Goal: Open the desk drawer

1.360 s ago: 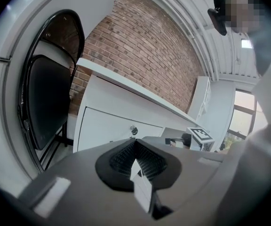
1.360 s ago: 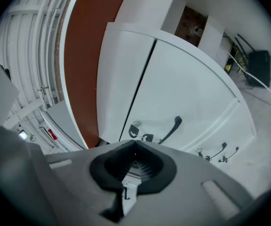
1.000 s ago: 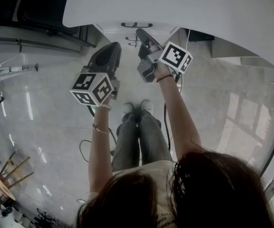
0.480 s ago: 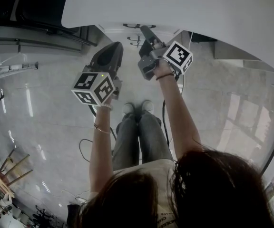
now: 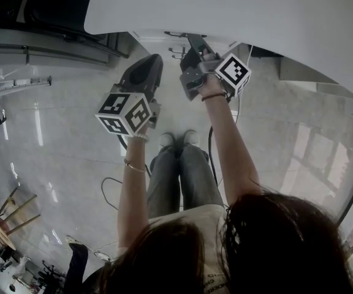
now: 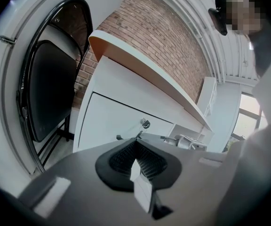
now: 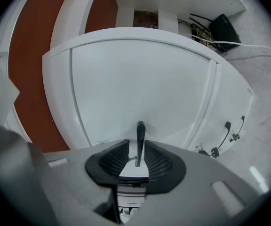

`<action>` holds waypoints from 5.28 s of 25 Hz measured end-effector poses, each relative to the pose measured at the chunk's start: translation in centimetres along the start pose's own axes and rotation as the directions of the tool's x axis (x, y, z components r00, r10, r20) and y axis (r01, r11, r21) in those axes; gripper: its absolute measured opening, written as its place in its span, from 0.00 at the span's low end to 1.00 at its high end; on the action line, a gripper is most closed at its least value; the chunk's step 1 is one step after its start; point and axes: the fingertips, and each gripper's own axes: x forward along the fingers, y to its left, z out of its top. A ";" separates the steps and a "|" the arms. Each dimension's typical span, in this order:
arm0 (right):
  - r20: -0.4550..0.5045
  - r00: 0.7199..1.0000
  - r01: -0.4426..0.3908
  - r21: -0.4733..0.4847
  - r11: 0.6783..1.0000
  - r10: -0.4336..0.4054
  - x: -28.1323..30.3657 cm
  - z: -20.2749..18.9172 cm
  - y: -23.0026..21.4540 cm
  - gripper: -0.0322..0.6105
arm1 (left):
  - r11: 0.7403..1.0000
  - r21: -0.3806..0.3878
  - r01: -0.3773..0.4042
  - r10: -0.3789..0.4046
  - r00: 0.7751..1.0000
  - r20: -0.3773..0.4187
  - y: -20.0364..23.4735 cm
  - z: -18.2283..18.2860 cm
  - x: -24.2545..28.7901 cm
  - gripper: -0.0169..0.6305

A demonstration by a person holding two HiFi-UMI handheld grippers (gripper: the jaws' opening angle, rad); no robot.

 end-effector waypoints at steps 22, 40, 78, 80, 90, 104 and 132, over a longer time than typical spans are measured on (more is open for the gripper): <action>0.076 0.997 0.010 0.062 0.998 -0.015 -0.7 0.1 -0.2 0.10 | 1.000 -0.014 0.001 -0.001 1.000 -0.019 -1.6 -1.0 -0.8 0.02; 0.054 0.998 0.039 0.075 0.996 -0.043 -0.8 -0.3 0.2 0.10 | 1.000 -0.022 0.009 -0.010 0.999 -0.037 -2.3 0.0 -0.5 0.02; 0.098 0.991 0.077 0.120 0.990 -0.089 -1.2 0.0 -3.0 0.09 | 0.998 -0.038 0.041 -0.044 0.993 -0.106 -1.4 -1.4 2.0 0.02; 0.098 0.991 0.082 0.119 0.990 -0.094 -1.2 0.0 -2.9 0.09 | 0.998 -0.039 0.044 -0.048 0.993 -0.109 -1.5 -1.2 2.0 0.02; 0.107 0.988 0.095 0.126 0.987 -0.109 -1.3 0.0 -3.4 0.09 | 0.998 -0.044 0.055 -0.059 0.992 -0.115 -1.2 -1.1 2.5 0.02; 0.123 0.985 0.105 0.130 0.986 -0.122 -1.5 0.1 -4.4 0.09 | 0.997 -0.046 0.068 -0.073 0.990 -0.118 -0.8 -1.5 2.8 0.02; 0.148 0.979 0.117 0.140 0.983 -0.138 -1.8 0.2 -4.3 0.09 | 0.994 -0.051 0.092 -0.098 0.986 -0.137 -0.6 -1.5 2.8 0.02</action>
